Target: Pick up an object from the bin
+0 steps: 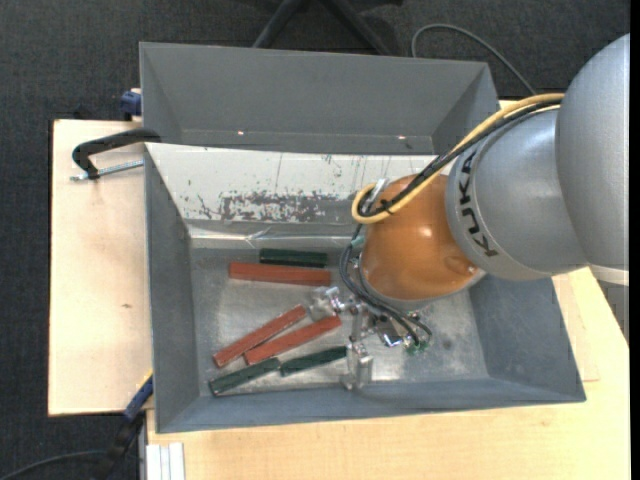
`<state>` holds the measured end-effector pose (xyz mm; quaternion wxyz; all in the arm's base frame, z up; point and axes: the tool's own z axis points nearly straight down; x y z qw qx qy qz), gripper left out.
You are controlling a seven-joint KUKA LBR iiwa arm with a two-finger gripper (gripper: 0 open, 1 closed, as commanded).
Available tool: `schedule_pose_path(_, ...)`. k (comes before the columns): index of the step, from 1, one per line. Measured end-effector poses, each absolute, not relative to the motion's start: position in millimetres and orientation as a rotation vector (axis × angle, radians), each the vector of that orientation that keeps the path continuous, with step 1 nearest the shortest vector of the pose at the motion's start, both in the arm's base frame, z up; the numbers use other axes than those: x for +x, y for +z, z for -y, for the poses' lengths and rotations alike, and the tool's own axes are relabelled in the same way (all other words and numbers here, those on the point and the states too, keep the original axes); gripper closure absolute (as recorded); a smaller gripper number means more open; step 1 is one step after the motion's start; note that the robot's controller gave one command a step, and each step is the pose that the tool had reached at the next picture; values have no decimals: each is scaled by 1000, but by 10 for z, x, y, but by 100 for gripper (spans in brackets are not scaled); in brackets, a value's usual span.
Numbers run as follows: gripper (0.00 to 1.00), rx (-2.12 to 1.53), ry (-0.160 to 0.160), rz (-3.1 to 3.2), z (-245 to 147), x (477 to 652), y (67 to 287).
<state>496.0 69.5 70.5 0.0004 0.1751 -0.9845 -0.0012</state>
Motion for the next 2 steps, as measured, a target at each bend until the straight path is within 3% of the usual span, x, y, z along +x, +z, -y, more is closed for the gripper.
schedule_pose_path(1, 100, 548, -2, 3094, -685, 4967, 707)
schedule_pose_path(2, 100, 533, -2, 3111, -963, 5231, 2125)
